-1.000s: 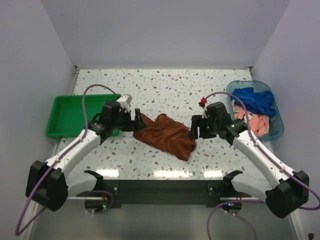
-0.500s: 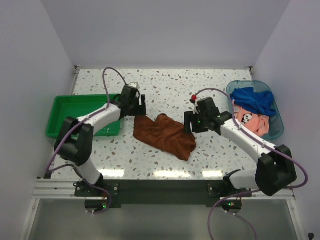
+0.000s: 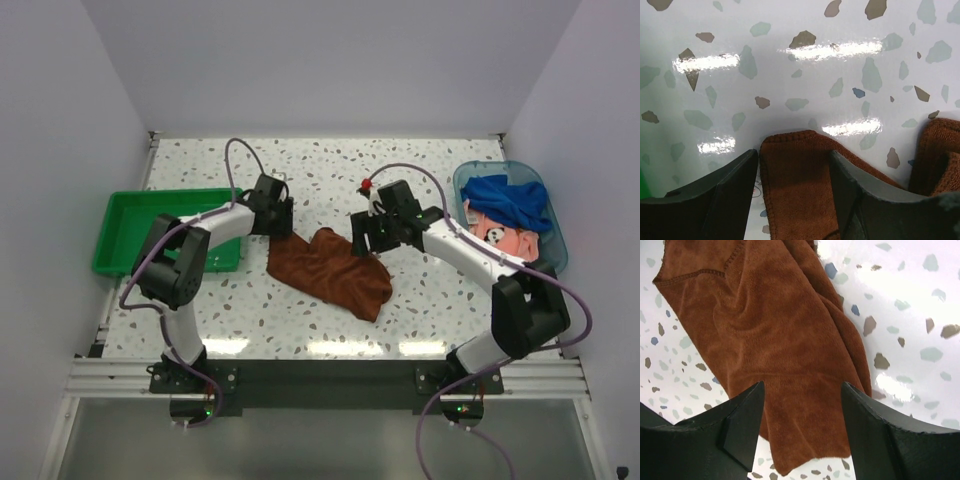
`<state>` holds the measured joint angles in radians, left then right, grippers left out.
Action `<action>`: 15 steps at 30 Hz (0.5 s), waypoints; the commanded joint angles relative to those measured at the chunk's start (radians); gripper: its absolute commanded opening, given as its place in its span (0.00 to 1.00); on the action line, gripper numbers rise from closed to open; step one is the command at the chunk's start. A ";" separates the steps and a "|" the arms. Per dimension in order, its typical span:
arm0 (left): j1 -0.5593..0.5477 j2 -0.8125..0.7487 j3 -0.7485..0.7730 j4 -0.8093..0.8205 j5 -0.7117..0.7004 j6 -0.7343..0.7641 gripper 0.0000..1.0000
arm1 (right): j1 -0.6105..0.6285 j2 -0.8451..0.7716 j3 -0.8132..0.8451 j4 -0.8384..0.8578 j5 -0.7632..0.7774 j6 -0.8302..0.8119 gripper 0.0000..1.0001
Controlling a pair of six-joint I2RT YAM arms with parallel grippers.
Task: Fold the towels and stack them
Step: Flatten out the crumpled towel
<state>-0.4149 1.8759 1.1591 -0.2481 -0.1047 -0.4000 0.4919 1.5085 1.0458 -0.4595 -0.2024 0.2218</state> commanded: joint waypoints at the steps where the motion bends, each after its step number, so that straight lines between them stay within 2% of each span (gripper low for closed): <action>1: 0.001 0.032 0.019 0.038 0.031 0.021 0.63 | 0.019 0.065 0.072 0.048 -0.037 -0.062 0.66; 2: 0.002 0.034 0.013 0.046 0.043 0.018 0.61 | 0.026 0.085 0.083 0.048 -0.032 -0.068 0.67; 8: 0.001 0.035 -0.021 0.067 0.071 0.030 0.34 | 0.036 0.229 0.167 0.055 0.029 -0.113 0.68; 9: 0.001 0.037 -0.022 0.067 0.072 0.033 0.26 | 0.036 0.246 0.181 0.056 0.041 -0.121 0.68; 11: 0.001 0.040 -0.022 0.066 0.080 0.046 0.17 | 0.034 0.284 0.194 0.061 0.063 -0.142 0.68; 12: 0.001 0.039 -0.016 0.063 0.082 0.052 0.03 | 0.034 0.298 0.210 0.059 0.067 -0.150 0.68; 13: 0.001 0.045 -0.012 0.060 0.080 0.056 0.00 | 0.034 0.314 0.220 0.056 0.066 -0.166 0.67; 15: 0.002 0.048 0.008 0.041 0.071 0.067 0.00 | 0.034 0.361 0.243 0.045 0.046 -0.179 0.65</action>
<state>-0.4145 1.8923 1.1545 -0.1970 -0.0475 -0.3672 0.5262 1.8282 1.2259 -0.4328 -0.1665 0.0978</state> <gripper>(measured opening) 0.033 0.659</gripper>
